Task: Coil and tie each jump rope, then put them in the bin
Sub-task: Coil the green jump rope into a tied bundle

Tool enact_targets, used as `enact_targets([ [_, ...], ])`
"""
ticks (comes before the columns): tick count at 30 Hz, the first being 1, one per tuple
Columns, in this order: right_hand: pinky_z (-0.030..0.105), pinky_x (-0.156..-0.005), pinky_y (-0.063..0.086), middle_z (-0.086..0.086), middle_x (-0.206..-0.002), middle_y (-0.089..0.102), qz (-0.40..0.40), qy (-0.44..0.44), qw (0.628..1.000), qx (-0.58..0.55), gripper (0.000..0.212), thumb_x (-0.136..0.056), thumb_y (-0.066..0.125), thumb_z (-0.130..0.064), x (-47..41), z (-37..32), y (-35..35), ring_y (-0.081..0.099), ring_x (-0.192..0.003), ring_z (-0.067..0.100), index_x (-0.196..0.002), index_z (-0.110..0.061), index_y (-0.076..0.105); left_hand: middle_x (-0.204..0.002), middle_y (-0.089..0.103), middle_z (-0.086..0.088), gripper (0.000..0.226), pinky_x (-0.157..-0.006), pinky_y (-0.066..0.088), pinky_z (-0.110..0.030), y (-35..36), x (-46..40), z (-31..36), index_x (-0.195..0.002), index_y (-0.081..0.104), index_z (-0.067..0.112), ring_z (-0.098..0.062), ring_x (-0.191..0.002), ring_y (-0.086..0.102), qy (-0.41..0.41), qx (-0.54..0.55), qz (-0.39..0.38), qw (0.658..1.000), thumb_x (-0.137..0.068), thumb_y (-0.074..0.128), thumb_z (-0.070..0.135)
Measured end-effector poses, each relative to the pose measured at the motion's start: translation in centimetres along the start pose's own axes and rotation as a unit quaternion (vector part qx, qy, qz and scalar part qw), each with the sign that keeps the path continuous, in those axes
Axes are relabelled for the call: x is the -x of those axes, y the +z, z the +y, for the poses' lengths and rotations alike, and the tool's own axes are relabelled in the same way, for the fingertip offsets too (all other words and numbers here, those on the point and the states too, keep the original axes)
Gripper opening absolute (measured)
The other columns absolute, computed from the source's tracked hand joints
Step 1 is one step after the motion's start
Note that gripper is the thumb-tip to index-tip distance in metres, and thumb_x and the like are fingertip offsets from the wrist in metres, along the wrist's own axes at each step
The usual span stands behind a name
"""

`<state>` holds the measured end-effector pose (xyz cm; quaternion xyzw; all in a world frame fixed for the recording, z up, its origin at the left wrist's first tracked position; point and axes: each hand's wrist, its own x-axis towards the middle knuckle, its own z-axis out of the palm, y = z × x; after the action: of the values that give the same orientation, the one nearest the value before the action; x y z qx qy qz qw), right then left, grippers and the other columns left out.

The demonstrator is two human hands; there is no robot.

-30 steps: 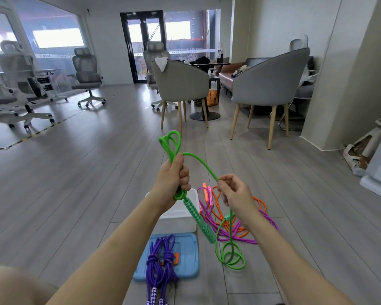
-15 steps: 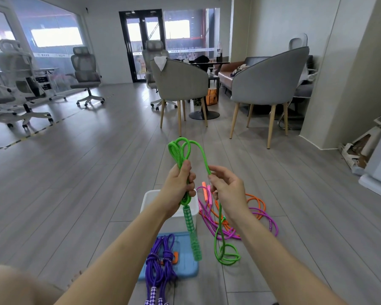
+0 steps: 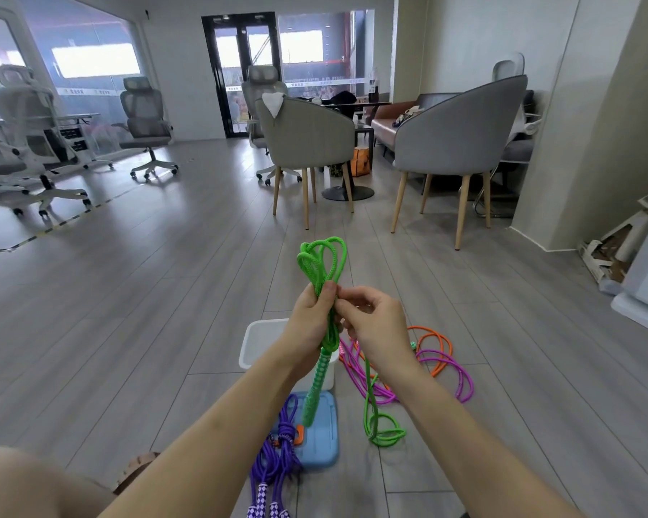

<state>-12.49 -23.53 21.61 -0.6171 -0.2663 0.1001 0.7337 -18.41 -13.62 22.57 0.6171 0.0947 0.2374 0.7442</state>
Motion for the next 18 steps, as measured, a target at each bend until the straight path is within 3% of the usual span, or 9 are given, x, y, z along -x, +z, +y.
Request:
enact_targets([
  [3, 0.033, -0.054, 0.052, 0.005, -0.073, 0.068, -0.017, 0.009, 1.000, 0.004, 0.012, -0.087, 0.078, -0.010, -0.2, 0.1, 0.2, 0.064, -0.058, 0.018, -0.090, -0.013, 0.067, -0.073, 0.047, -0.014, 0.024, -0.044, 0.045, -0.031, -0.2, -0.5, 0.3, -0.101, 0.047, 0.007, -0.024, -0.051, 0.049, -0.030, 0.068, 0.026, 0.997, -0.111, 0.041, 0.028],
  [7, 0.027, -0.047, 0.045, 0.007, -0.073, 0.071, -0.126, 0.026, 0.992, 0.011, 0.004, -0.095, 0.069, -0.007, -0.5, -0.5, -0.6, 0.056, -0.048, 0.017, -0.098, -0.009, 0.070, -0.074, 0.059, -0.004, 0.031, -0.069, 0.049, -0.039, -2.3, -2.1, 1.1, -0.088, 0.052, 0.013, -0.019, -0.069, 0.059, -0.037, 0.178, 0.125, 0.975, -0.111, 0.039, 0.030],
  [9, 0.023, -0.046, 0.041, 0.005, -0.075, 0.071, -0.186, 0.040, 0.980, 0.052, 0.007, -0.098, 0.067, -0.012, -0.5, -0.6, -1.5, 0.051, -0.049, 0.015, -0.103, -0.011, 0.072, -0.072, 0.057, 0.002, 0.031, -0.074, 0.051, -0.039, -3.8, -2.9, 1.7, -0.087, 0.049, 0.018, -0.014, -0.068, 0.059, -0.036, 0.240, 0.154, 0.958, -0.111, 0.038, 0.035],
  [11, 0.020, -0.046, 0.036, 0.002, -0.072, 0.067, -0.235, 0.060, 0.967, 0.075, 0.012, -0.100, 0.065, -0.014, -0.5, -0.6, -2.5, 0.044, -0.050, 0.012, -0.106, -0.011, 0.074, -0.066, 0.051, 0.006, 0.034, -0.069, 0.053, -0.036, -5.3, -3.6, 2.2, -0.085, 0.046, 0.021, -0.010, -0.056, 0.051, -0.038, 0.300, 0.174, 0.937, -0.111, 0.036, 0.041],
  [13, 0.016, -0.046, 0.033, 0.000, -0.069, 0.063, -0.266, 0.066, 0.957, 0.101, 0.014, -0.100, 0.064, -0.015, -0.6, -0.4, -3.3, 0.042, -0.050, 0.006, -0.108, -0.012, 0.076, -0.062, 0.046, 0.009, 0.035, -0.056, 0.048, -0.026, -6.6, -4.1, 2.7, -0.084, 0.044, 0.022, -0.008, -0.048, 0.044, -0.037, 0.340, 0.188, 0.921, -0.110, 0.036, 0.044],
  [18, 0.015, -0.047, 0.031, -0.008, -0.060, 0.053, -0.252, 0.068, 0.955, 0.139, 0.014, -0.100, 0.061, -0.007, -1.5, 0.0, -5.2, 0.040, -0.051, 0.004, -0.103, -0.006, 0.075, -0.059, 0.040, 0.009, 0.037, -0.038, 0.030, -0.019, -8.8, -4.5, 3.3, -0.082, 0.043, 0.023, -0.006, -0.043, 0.034, -0.028, 0.348, 0.183, 0.919, -0.109, 0.037, 0.047],
])
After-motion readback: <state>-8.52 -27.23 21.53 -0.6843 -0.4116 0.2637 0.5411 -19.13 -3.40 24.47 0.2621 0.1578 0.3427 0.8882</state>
